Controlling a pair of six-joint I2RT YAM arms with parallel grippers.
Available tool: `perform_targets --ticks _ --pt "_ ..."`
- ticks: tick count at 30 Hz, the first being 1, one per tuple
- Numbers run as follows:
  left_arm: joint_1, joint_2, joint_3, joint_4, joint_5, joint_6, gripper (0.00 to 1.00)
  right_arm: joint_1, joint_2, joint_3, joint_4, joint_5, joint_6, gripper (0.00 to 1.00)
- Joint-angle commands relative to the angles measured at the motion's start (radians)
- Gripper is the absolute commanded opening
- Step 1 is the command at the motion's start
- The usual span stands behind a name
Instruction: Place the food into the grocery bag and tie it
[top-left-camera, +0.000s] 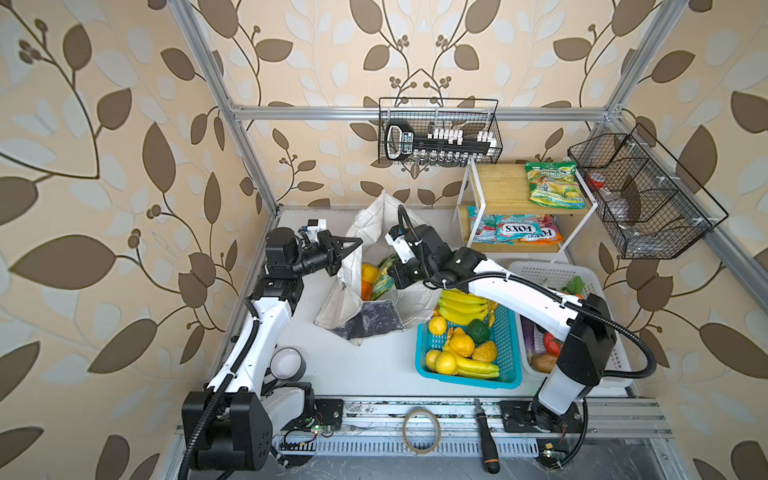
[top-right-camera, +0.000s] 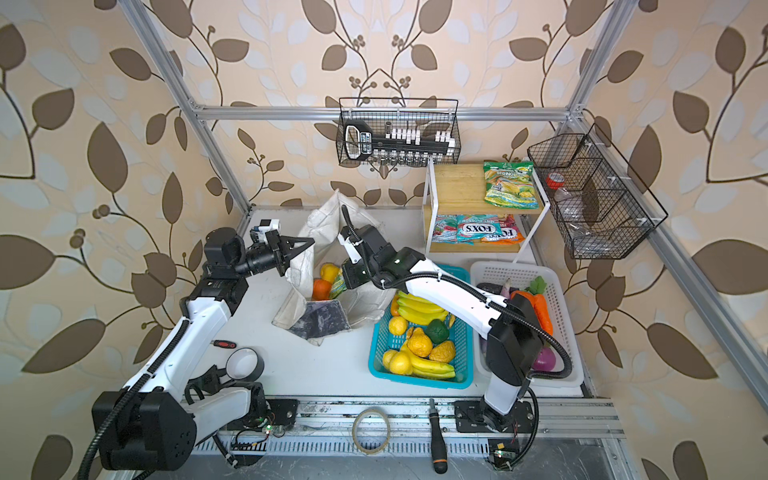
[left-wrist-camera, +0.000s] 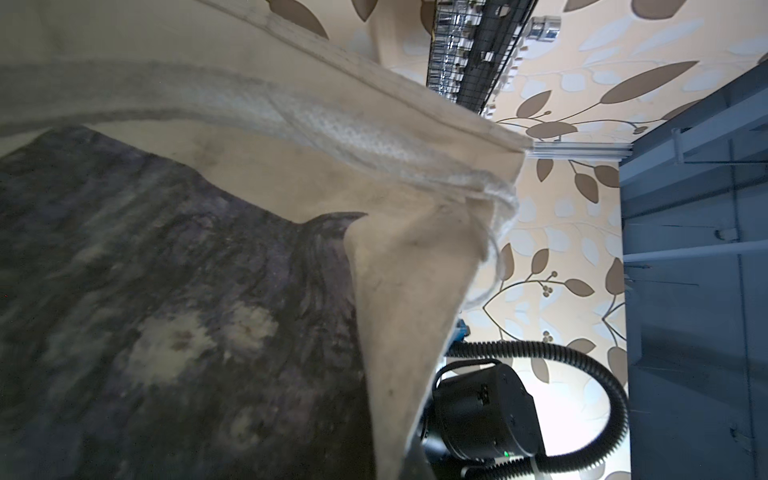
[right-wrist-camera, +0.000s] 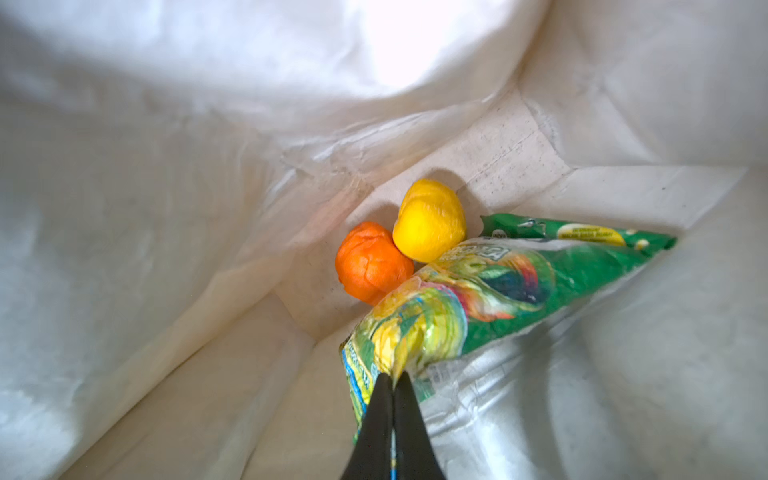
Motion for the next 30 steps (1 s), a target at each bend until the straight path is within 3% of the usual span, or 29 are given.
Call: perform_targets --ticks 1,3,11,19,25,27,29,30 --pt "0.007 -0.026 -0.041 0.236 -0.03 -0.167 0.0 -0.014 0.054 -0.001 -0.033 0.001 -0.02 0.06" --pt "0.014 -0.018 -0.048 0.141 -0.022 -0.092 0.0 -0.008 0.085 0.008 -0.04 0.014 -0.025 0.06" --pt "0.099 0.042 -0.128 0.122 0.05 -0.003 0.0 -0.005 0.192 0.046 -0.087 0.025 -0.037 0.12" --pt "0.196 0.066 -0.08 -0.128 0.095 0.243 0.0 -0.006 0.199 0.073 -0.1 0.012 -0.038 0.43" --pt "0.207 0.094 -0.013 -0.351 0.063 0.468 0.0 0.0 0.16 0.147 -0.153 0.057 -0.055 0.54" --pt "0.21 0.089 0.012 -0.419 0.027 0.541 0.0 0.005 0.131 0.172 -0.171 0.089 -0.059 0.69" --pt "0.209 0.083 0.03 -0.478 -0.01 0.6 0.0 0.009 0.101 0.19 -0.182 0.108 -0.065 0.97" --pt "0.21 0.081 0.036 -0.494 -0.019 0.619 0.0 0.011 0.085 0.202 -0.192 0.111 -0.067 1.0"
